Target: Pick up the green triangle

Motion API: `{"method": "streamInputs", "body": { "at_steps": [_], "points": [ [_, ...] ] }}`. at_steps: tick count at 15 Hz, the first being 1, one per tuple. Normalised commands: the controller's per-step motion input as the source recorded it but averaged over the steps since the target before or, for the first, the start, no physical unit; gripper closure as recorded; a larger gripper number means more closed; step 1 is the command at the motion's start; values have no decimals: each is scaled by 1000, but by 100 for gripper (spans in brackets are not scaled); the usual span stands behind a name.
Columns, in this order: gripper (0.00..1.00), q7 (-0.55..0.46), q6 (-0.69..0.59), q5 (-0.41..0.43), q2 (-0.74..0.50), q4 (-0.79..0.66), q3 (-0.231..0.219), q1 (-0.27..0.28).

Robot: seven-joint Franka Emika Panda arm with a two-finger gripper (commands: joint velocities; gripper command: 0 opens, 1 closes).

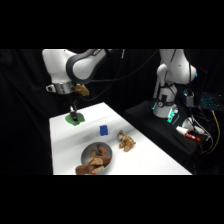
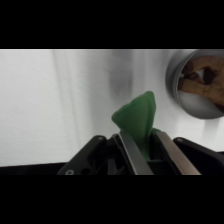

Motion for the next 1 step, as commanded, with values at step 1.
{"method": "streamInputs", "body": {
  "at_steps": [1],
  "points": [
    [95, -1, -121, -96, -149, -11, -67, 73]
  ]
}}
